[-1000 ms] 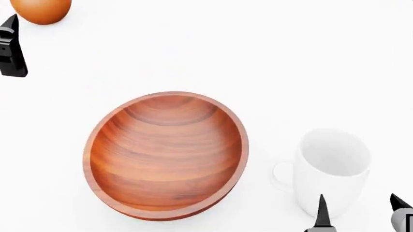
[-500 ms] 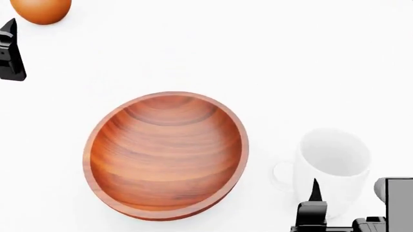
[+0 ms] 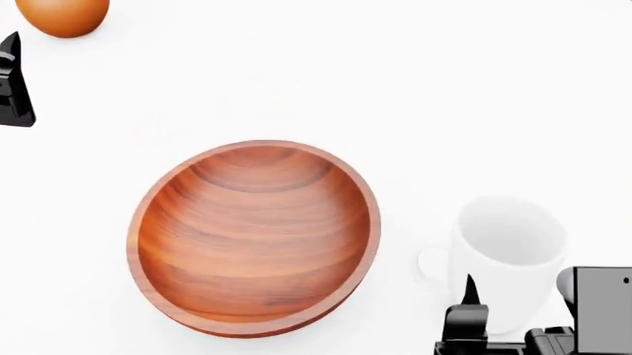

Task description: Place the cup inside the bowl on the dining table and move the bowl to any counter.

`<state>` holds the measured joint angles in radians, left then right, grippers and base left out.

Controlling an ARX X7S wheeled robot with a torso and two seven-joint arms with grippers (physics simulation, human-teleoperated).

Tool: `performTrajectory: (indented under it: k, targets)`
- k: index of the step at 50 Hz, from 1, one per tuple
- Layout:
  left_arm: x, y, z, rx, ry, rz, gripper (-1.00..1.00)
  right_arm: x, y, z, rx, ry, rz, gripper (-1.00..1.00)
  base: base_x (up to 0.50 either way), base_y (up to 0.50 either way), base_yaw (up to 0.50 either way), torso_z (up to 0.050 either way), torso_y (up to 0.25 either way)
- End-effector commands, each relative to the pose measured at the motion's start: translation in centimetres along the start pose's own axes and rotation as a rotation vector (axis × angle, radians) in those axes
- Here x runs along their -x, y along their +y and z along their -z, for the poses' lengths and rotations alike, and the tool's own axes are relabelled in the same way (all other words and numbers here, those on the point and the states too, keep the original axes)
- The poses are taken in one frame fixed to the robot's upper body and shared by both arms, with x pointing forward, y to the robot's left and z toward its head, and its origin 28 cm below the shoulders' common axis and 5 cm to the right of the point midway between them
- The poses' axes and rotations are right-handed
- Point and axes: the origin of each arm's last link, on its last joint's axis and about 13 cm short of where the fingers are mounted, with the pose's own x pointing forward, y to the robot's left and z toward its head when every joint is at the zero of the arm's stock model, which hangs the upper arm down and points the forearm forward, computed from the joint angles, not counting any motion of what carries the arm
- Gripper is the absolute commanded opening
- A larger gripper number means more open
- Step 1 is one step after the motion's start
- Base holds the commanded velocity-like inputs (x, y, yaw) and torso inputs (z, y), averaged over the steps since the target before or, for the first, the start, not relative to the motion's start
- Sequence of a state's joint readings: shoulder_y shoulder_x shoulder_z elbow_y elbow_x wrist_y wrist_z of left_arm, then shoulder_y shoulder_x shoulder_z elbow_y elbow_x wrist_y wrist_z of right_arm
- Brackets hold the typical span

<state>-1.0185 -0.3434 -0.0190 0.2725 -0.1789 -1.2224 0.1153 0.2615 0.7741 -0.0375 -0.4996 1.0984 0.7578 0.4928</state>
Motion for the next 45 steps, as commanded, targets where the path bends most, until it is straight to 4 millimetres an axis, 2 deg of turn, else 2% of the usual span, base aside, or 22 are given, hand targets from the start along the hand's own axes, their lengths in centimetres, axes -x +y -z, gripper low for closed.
performTrajectory:
  k: [1, 7, 8, 17, 24, 37, 44, 45]
  targets:
    - [-0.1, 0.2, 0.0, 0.004, -0.021, -0.001, 1.0, -0.4, 0.1, 0.7, -0.008, 0.033, -0.016, 1.0, 0.0, 0.0, 0.0, 0.0, 0.0]
    - [-0.2, 0.3, 0.0, 0.003, -0.021, -0.001, 1.0, -0.4, 0.3, 0.8, -0.003, 0.034, -0.024, 1.0, 0.0, 0.0, 0.0, 0.0, 0.0]
    - [-0.2, 0.3, 0.0, 0.003, -0.021, -0.001, 1.0, -0.4, 0.3, 0.8, 0.005, 0.03, -0.026, -1.0, 0.0, 0.0, 0.0, 0.0, 0.0]
    - [-0.1, 0.0, 0.2, 0.004, -0.021, -0.002, 1.0, 0.0, 0.2, 0.3, 0.017, 0.008, -0.007, -1.0, 0.0, 0.0, 0.0, 0.0, 0.0]
    - [-0.2, -0.4, 0.4, 0.004, -0.02, -0.001, 1.0, 0.2, 0.3, -0.9, 0.047, -0.033, 0.01, -1.0, 0.0, 0.0, 0.0, 0.0, 0.0]
    - [-0.2, -0.2, 0.3, 0.008, -0.022, -0.001, 1.0, 0.6, 0.4, -4.5, 0.088, -0.139, 0.03, -1.0, 0.0, 0.0, 0.0, 0.0, 0.0]
    - [-0.3, -0.3, 0.4, 0.007, -0.018, 0.002, 1.0, -0.4, 1.0, -8.5, 0.135, -0.203, -0.017, -1.0, 0.0, 0.0, 0.0, 0.0, 0.0]
    - [-0.5, 0.0, 0.5, 0.004, -0.015, 0.003, 1.0, -3.8, 3.5, -8.9, 0.153, -0.113, -0.183, -1.0, 0.0, 0.0, 0.0, 0.0, 0.0]
